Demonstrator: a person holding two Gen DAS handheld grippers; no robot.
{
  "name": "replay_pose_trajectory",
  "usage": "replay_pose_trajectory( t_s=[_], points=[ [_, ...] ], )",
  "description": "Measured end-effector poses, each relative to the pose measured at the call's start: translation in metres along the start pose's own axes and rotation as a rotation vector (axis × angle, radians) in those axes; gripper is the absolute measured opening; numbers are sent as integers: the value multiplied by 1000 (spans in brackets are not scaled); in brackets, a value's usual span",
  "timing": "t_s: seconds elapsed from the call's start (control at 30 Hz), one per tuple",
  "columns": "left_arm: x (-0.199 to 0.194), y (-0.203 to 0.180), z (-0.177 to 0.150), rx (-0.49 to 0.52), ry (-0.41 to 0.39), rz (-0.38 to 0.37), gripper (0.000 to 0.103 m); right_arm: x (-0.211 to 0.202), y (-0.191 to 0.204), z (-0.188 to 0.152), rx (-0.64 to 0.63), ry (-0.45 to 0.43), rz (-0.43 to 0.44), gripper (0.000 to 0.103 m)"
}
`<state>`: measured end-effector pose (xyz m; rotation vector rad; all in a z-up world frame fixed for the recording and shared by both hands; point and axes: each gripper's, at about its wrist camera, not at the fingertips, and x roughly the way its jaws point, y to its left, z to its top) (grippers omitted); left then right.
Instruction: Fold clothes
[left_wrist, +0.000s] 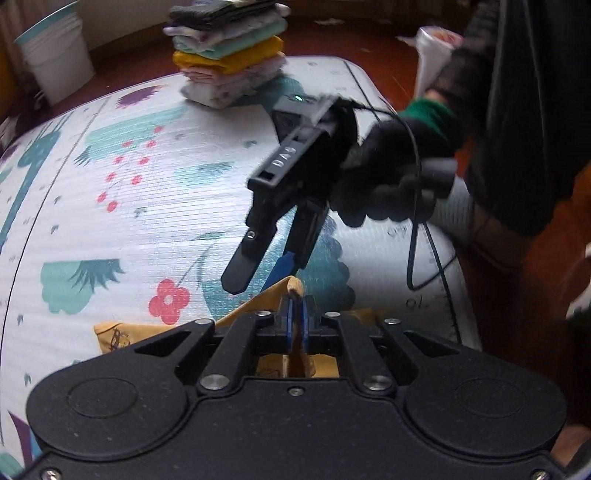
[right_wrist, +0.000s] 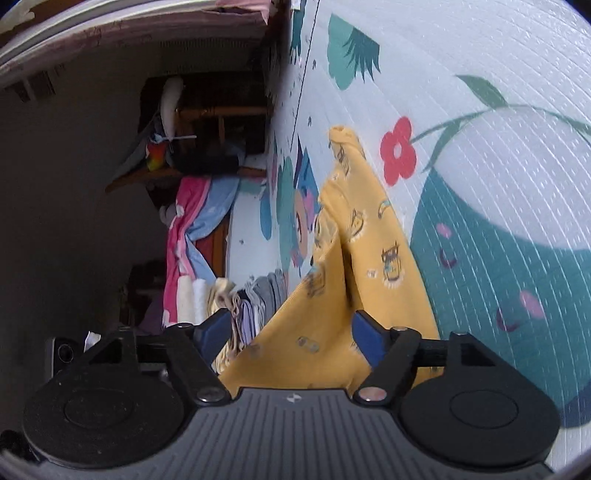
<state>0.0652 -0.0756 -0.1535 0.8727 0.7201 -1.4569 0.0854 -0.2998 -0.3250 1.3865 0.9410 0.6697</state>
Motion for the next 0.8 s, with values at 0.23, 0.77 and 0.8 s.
replay_pose_trajectory(
  t_s=[0.23,0.77,0.8],
  points=[
    [13,-37,12,275,35,6,3,-1,-3,-7,68,67,-23,75],
    [36,-39,-19,83,115,-46,45,-9,-31,-40,87,170,-143,20],
    [34,-30,-28,-3,124,-40,45,-10,-33,-40,101,160,-133,20]
  ],
)
